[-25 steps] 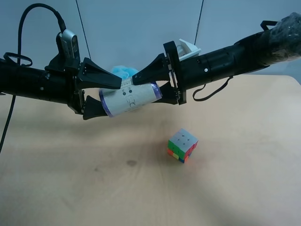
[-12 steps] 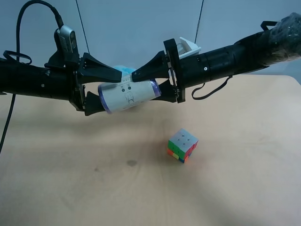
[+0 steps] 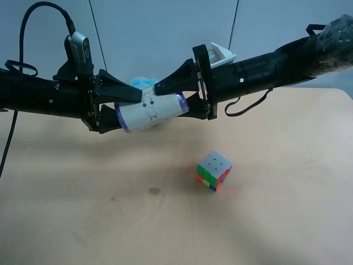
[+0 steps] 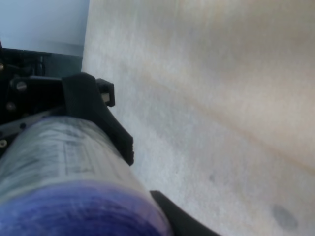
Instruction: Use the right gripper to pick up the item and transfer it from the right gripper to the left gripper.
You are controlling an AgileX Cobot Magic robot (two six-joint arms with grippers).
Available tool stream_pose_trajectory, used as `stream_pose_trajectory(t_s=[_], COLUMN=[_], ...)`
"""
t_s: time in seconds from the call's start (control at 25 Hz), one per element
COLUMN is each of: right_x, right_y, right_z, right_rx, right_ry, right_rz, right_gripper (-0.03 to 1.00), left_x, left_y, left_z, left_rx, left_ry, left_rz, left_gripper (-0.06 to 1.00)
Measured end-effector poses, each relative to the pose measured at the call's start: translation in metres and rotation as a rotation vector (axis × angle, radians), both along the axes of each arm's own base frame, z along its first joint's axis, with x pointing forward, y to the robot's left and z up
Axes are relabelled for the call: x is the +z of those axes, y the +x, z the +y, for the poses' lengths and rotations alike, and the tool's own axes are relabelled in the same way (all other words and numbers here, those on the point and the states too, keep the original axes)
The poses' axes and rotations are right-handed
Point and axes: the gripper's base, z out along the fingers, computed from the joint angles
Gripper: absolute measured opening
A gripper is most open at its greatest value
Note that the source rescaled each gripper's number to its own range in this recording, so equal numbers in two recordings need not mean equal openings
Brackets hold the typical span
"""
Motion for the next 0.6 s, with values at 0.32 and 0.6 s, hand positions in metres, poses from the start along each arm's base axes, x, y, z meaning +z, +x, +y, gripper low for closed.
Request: stream_pose_trajectory(t_s=[0.32, 0.6], right_x=[0.0001, 0.0008], right_y=[-0.0002, 0.0004], right_z=[0.0, 0.0002], right_rx=[0.008, 0.016], right_ry=[0.001, 0.009], right_rz=[-0.02, -0.073], right_gripper=[0.0, 0.0], left_x=[0.0, 0.0003], left_y=[-0.001, -0.0009], left_z=[-0.0001, -0.0002], left_rx=[-0.003, 0.0], left_ry=[-0.003, -0.008], left_rz=[0.037, 0.044], left_gripper=[0.21, 0.21])
